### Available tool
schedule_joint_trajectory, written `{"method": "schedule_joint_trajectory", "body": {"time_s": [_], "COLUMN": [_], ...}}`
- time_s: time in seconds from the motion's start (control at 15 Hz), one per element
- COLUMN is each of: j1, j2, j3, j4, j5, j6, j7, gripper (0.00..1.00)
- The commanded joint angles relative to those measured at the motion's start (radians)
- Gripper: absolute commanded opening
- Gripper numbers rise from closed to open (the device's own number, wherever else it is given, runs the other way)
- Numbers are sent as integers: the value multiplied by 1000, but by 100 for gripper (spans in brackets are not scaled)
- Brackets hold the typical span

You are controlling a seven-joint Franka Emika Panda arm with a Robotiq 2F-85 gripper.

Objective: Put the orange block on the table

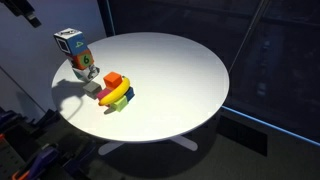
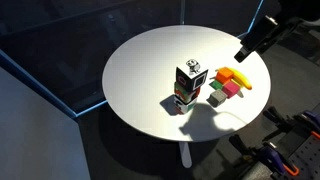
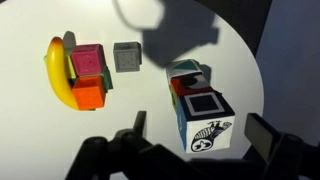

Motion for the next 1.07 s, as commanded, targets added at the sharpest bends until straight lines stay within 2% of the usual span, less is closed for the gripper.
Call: {"method": "schedule_joint_trajectory", "body": {"time_s": [0.0,0.47,1.0], "j1": [-1,-8,-112], "j2": [-1,6,76], "j3": [0,3,21], "j4": [2,11,114], "j5": [-1,-7,-74], "j6": [-4,-9,-53], "j7": [0,9,107], "gripper": [100,100,100]}}
